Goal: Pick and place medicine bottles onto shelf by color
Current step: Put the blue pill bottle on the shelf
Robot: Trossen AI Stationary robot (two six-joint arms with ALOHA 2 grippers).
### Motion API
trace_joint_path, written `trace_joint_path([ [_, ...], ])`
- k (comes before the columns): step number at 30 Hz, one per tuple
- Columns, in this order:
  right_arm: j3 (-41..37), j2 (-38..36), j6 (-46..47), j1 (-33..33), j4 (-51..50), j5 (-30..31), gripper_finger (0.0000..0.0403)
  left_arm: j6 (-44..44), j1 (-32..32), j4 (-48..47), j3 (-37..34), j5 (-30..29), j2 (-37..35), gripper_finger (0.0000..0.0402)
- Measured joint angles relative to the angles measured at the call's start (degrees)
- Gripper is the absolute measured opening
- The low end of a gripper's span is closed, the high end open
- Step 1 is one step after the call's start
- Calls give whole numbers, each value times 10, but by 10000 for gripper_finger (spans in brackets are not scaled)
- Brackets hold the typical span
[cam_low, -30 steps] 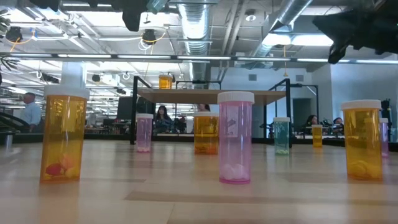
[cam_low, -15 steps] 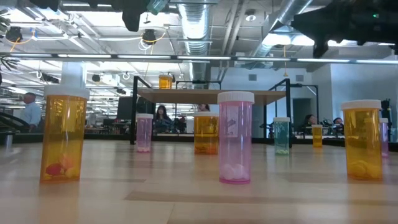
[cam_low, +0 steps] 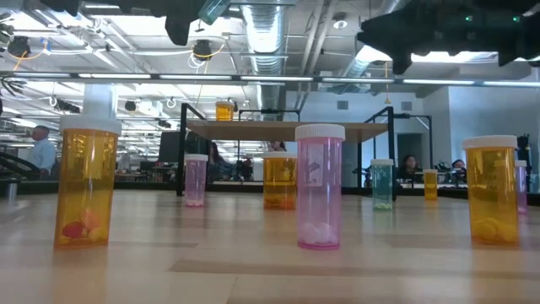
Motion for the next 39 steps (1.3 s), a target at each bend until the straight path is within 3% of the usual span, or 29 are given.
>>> trace_joint_path([
  [32,25,0,12,7,-12,-15,155,-3,0,2,0,1,0,78],
  [39,25,0,10,29,2,-16,182,4,3,86,1,26,56,78],
])
